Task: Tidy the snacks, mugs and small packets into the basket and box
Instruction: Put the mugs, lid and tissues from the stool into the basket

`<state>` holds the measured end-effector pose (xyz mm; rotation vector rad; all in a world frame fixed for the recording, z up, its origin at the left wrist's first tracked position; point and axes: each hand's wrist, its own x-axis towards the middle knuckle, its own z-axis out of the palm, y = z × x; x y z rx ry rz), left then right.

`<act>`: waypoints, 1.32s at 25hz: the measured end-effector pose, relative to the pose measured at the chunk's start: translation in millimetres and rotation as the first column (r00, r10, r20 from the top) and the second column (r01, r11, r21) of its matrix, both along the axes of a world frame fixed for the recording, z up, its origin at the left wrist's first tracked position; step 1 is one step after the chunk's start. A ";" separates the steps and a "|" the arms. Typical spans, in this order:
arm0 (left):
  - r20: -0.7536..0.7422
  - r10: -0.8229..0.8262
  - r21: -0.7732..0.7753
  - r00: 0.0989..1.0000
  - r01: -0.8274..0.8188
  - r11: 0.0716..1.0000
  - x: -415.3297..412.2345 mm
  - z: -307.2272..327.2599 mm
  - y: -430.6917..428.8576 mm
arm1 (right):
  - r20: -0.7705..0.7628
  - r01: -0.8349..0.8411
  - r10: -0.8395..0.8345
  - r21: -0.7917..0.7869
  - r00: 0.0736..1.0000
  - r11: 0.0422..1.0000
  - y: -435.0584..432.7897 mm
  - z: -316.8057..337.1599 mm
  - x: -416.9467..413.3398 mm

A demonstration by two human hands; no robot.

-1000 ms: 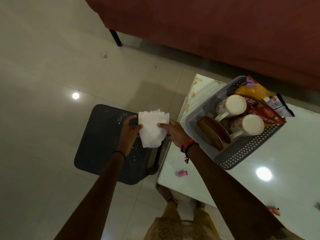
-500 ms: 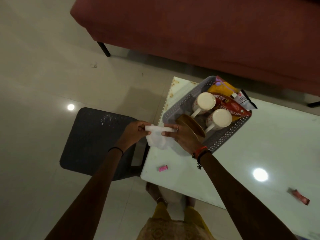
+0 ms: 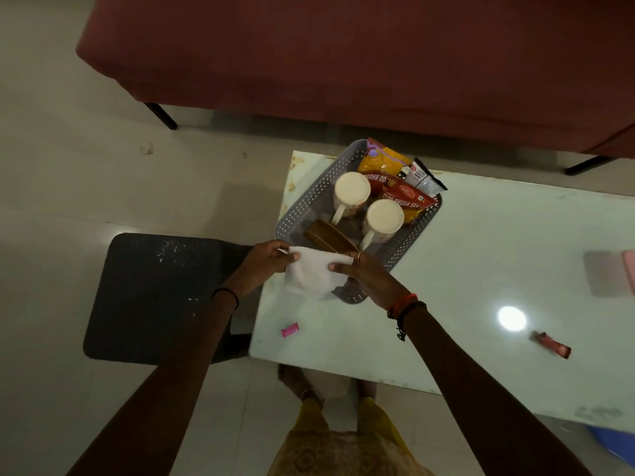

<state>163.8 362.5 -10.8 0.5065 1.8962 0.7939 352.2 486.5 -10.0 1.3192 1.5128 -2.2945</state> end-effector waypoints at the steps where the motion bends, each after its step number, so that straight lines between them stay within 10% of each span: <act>1: 0.034 0.019 -0.006 0.999 -0.019 1.000 1.8 -0.5 5.7 | -0.003 0.051 -0.052 -0.076 0.999 0.996 0.2 -2.9 5.8; 9: 0.060 -0.030 -0.131 0.998 0.038 0.991 0.9 -17.4 61.8 | 0.159 0.514 -0.497 -0.426 0.853 0.745 2.5 -24.6 20.4; 17: -0.080 -0.170 -0.261 0.982 0.144 0.955 -18.1 -36.2 103.1 | 0.333 0.681 -0.605 -0.489 0.723 0.545 15.6 -43.9 5.8; 33: -0.306 -0.600 -0.496 0.739 0.414 0.763 -28.2 -77.7 130.0 | 0.453 0.536 -0.397 -0.232 0.798 0.812 32.0 -59.1 -17.0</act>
